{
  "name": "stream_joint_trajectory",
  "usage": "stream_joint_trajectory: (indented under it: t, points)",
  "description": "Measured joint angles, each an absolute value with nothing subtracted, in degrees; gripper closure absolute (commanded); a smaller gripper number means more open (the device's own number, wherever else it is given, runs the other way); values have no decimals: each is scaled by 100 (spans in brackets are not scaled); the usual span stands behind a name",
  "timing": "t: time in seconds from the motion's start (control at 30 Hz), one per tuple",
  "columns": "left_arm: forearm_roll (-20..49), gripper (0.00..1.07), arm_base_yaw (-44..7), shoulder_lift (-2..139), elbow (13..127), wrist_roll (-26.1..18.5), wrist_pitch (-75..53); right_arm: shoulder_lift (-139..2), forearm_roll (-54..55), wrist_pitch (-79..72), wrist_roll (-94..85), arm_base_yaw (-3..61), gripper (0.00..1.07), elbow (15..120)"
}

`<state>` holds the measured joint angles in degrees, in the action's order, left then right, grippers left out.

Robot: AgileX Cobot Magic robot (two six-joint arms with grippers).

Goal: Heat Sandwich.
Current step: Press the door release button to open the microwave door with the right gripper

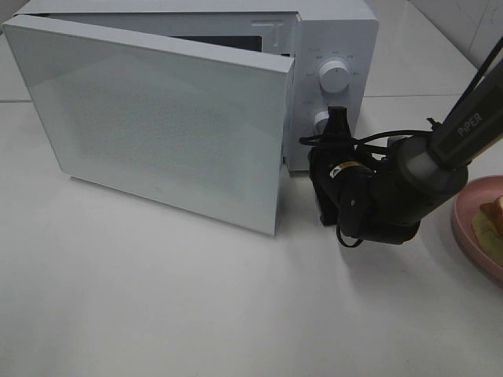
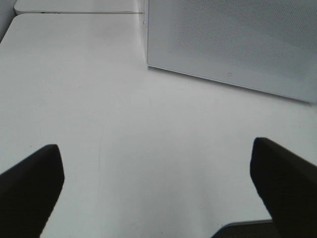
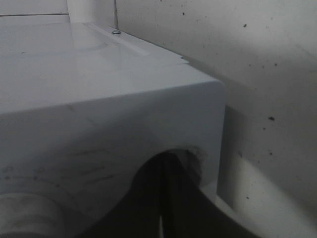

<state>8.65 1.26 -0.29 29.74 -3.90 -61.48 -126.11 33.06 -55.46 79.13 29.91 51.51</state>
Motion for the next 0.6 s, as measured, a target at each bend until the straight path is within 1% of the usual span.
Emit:
stream_joint_trajectory:
  t: [0.5, 0.6]
  points:
    - [865, 9, 126, -29, 2974, -390, -6148, -12594, 3335, -5225, 7832, 2997, 107, 5208]
    - [865, 9, 126, -29, 2974, -390, -6148, -12525, 3409, -4968, 7832, 2985, 107, 5265]
